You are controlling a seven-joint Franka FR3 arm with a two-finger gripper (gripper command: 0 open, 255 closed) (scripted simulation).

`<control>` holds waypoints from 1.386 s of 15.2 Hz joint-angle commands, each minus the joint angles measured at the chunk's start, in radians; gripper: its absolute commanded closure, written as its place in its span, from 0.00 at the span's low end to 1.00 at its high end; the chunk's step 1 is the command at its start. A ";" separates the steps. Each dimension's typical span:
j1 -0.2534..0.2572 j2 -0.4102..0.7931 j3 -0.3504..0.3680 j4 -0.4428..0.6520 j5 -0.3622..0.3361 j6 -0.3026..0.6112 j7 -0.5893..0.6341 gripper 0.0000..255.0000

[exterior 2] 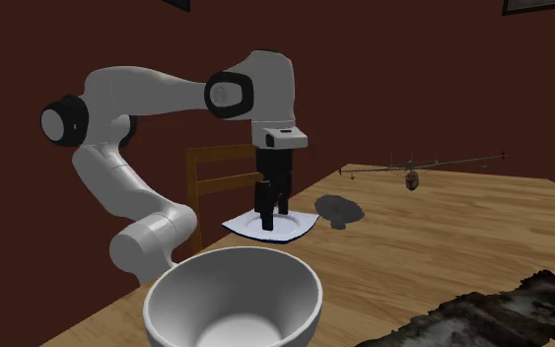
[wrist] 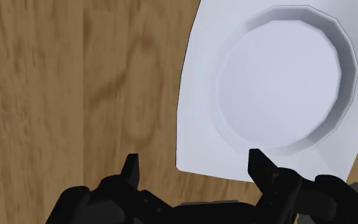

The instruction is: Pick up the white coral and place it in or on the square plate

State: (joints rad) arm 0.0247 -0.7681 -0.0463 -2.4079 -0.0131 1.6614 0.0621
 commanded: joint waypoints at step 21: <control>0.125 0.333 -0.014 0.198 0.388 0.199 0.073 0.00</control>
State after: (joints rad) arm 0.1476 -0.4378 -0.0633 -2.2012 0.3717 1.8475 0.1353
